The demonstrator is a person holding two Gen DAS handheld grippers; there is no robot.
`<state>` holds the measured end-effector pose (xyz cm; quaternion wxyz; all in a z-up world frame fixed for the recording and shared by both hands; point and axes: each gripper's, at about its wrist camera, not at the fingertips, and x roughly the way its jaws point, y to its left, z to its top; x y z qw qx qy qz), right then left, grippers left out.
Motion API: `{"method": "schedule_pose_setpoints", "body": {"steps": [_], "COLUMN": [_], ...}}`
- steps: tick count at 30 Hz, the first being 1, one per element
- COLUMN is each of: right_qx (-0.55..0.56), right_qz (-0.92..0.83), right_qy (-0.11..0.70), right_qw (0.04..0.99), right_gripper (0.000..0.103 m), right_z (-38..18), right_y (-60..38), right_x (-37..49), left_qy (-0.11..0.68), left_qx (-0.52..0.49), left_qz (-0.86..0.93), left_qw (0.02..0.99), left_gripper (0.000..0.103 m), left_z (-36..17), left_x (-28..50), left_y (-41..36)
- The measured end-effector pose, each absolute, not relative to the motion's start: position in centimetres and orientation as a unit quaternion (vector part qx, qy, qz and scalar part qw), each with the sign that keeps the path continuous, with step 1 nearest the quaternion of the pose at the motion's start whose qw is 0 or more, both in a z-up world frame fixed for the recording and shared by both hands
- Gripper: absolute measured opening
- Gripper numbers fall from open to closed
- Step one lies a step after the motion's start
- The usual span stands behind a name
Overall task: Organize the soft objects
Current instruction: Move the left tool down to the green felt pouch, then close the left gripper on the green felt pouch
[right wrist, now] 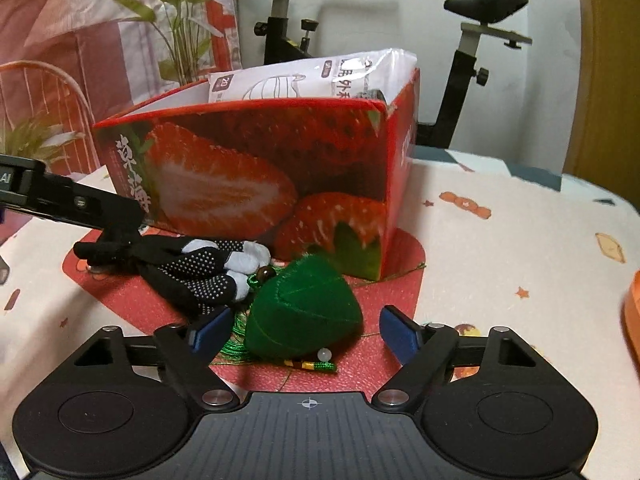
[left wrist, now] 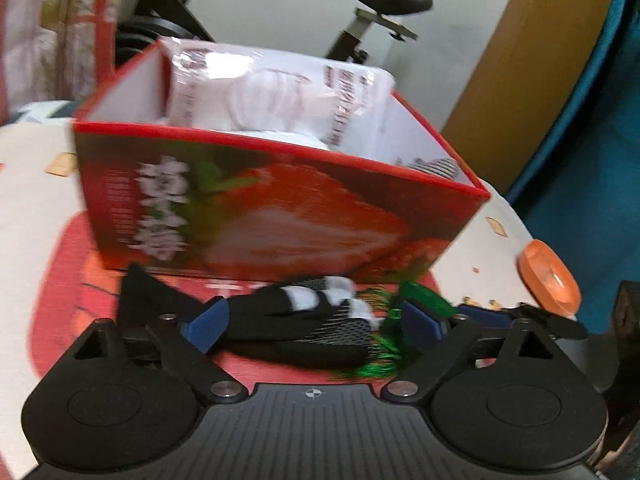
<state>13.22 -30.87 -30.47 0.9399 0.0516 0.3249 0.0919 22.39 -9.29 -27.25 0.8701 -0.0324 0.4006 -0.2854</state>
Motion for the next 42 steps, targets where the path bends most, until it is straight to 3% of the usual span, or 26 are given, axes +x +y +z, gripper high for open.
{"method": "schedule_pose_setpoints", "body": {"steps": [3, 6, 11, 24, 28, 35, 42], "right_qx": [0.067, 0.078, 0.073, 0.063, 0.091, 0.035, 0.02], "right_qz": [0.1, 0.111, 0.131, 0.149, 0.16, 0.143, 0.155], "right_qy": [0.328, 0.33, 0.327, 0.336, 0.338, 0.328, 0.324], "right_qw": [0.937, 0.934, 0.933, 0.928, 0.923, 0.933, 0.933], "right_gripper": [0.074, 0.061, 0.058, 0.056, 0.047, 0.056, 0.051], "right_z": [-30.9, -31.2, -31.2, -31.3, -31.4, -30.3, -29.3], "right_y": [-31.2, -31.3, -30.6, -28.9, -28.8, -27.5, -27.0], "right_x": [13.5, 13.6, 13.8, 13.6, 13.6, 13.9, 14.4], "left_qy": [0.409, 0.417, 0.44, 0.476, 0.483, 0.48, 0.468], "left_qx": [-0.044, -0.055, -0.073, -0.056, -0.082, -0.086, -0.092], "left_qz": [-0.3, -0.319, -0.342, -0.334, -0.338, -0.338, -0.339], "left_qw": [0.861, 0.849, 0.827, 0.812, 0.804, 0.805, 0.811], "left_gripper": [0.086, 0.077, 0.064, 0.059, 0.055, 0.053, 0.052], "left_z": [-27.5, -27.7, -28.6, -31.5, -32.0, -32.0, -30.8], "left_x": [22.8, 22.8, 23.3, 23.4, 23.6, 23.7, 23.2], "left_y": [-10.9, -12.2, -14.1, -14.6, -13.9, -13.3, -12.1]}}
